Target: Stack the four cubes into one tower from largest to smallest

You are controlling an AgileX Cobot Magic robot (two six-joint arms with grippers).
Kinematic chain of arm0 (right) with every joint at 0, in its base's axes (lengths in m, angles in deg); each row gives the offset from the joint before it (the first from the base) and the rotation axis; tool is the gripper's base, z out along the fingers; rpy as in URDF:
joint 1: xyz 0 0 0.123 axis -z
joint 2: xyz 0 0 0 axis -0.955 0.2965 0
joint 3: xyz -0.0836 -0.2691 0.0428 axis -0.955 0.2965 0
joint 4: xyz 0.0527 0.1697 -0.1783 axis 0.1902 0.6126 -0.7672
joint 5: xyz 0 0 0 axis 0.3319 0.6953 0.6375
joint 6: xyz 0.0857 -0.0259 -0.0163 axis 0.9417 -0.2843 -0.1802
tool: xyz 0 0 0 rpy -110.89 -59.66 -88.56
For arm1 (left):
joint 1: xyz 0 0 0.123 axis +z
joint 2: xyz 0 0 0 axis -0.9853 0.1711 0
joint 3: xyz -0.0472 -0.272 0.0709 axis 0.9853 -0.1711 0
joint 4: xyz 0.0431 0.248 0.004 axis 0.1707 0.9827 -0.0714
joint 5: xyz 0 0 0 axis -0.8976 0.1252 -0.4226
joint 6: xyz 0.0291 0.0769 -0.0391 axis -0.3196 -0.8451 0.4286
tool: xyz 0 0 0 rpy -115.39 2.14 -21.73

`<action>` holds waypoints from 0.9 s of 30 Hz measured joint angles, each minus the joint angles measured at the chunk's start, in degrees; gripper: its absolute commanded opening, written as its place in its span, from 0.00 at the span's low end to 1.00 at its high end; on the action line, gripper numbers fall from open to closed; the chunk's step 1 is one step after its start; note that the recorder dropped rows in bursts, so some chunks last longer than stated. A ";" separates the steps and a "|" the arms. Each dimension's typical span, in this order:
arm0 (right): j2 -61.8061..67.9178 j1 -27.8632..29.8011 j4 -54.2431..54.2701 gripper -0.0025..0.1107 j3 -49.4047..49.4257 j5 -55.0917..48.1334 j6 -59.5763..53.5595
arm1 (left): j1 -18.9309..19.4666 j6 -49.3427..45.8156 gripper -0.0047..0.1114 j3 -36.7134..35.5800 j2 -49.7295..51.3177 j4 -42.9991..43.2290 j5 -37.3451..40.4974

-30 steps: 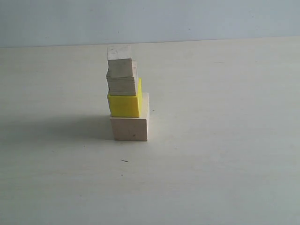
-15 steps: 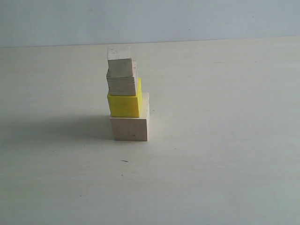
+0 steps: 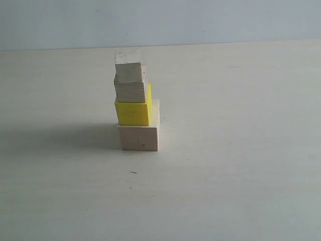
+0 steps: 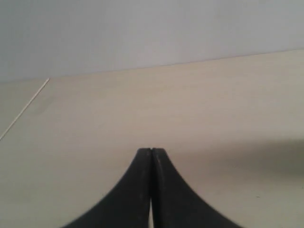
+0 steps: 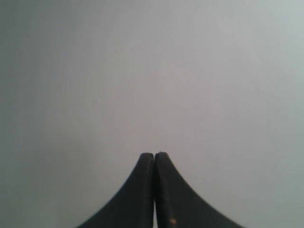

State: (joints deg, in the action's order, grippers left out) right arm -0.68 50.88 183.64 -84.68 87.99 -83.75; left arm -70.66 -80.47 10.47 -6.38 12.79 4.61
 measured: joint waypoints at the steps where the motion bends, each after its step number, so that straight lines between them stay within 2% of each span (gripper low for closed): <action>1: 0.00 0.00 0.00 0.02 0.00 0.00 0.00 | 0.15 2.54 0.04 -0.86 0.00 1.43 -0.38; 5: 0.00 0.00 0.00 0.02 0.00 0.00 0.00 | 0.44 8.78 0.04 -3.13 0.00 4.84 -2.26; 13: 0.00 0.00 0.00 0.02 0.00 0.00 0.00 | -0.56 10.74 0.04 -7.77 0.00 5.55 -5.40; 18: 0.00 0.00 0.00 0.02 0.00 0.00 0.00 | -2.19 13.29 0.04 -7.79 0.00 5.60 -6.78; 24: 0.00 0.00 0.00 0.02 0.00 0.00 0.00 | -2.79 24.17 0.04 -7.79 0.00 5.73 -6.92; 27: 0.00 0.00 0.00 0.02 0.00 0.00 0.00 | -3.08 25.95 0.04 -7.79 0.00 7.00 -6.92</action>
State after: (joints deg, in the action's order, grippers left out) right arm -0.68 50.88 183.64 -84.68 87.99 -83.75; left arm -73.73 -54.52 2.68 -6.38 19.78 -2.30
